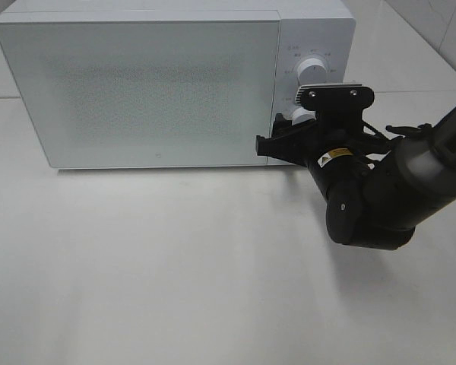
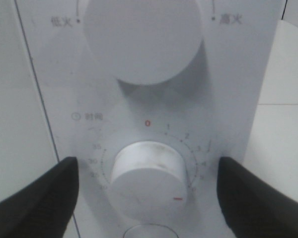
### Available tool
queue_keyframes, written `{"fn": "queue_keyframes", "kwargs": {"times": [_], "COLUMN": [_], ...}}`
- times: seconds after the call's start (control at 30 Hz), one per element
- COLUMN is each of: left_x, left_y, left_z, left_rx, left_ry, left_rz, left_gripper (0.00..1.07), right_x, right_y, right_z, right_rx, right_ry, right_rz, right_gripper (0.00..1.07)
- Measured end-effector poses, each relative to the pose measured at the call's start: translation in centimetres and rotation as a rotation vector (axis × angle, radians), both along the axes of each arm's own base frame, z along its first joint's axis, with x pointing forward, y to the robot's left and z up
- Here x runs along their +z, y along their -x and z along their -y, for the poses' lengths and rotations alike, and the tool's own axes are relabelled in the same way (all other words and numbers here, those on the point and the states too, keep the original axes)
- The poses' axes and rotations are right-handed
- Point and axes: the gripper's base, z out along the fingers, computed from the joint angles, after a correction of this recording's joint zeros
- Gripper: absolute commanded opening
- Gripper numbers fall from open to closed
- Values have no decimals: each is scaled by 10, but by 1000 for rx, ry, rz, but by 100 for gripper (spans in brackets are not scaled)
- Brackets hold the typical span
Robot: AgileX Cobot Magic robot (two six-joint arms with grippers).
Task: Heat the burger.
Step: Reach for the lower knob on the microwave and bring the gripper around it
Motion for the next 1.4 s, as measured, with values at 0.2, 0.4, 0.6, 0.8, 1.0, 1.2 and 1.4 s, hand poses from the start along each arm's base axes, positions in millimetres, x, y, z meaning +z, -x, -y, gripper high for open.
{"fn": "queue_keyframes", "kwargs": {"times": [0.2, 0.4, 0.6, 0.8, 1.0, 1.2, 1.4], "left_x": [0, 0, 0, 0, 0, 0, 0], "left_y": [0, 0, 0, 0, 0, 0, 0], "left_z": [0, 0, 0, 0, 0, 0, 0], "left_rx": [0, 0, 0, 0, 0, 0, 0], "left_ry": [0, 0, 0, 0, 0, 0, 0], "left_rz": [0, 0, 0, 0, 0, 0, 0], "left_gripper": [102, 102, 102, 102, 102, 102, 102], "right_x": [-5, -7, -6, 4, 5, 7, 7], "right_y": [-2, -4, -4, -1, 0, 6, 7], "right_z": [5, 7, 7, 4, 1, -12, -13], "right_rx": [-18, -20, -20, -22, -23, 35, 25], "right_ry": [3, 5, 3, -15, -19, -13, -18], "right_rz": [-24, -33, -32, -12, -3, 15, 14], "right_gripper": [75, 74, 72, 72, 72, 72, 72]}}
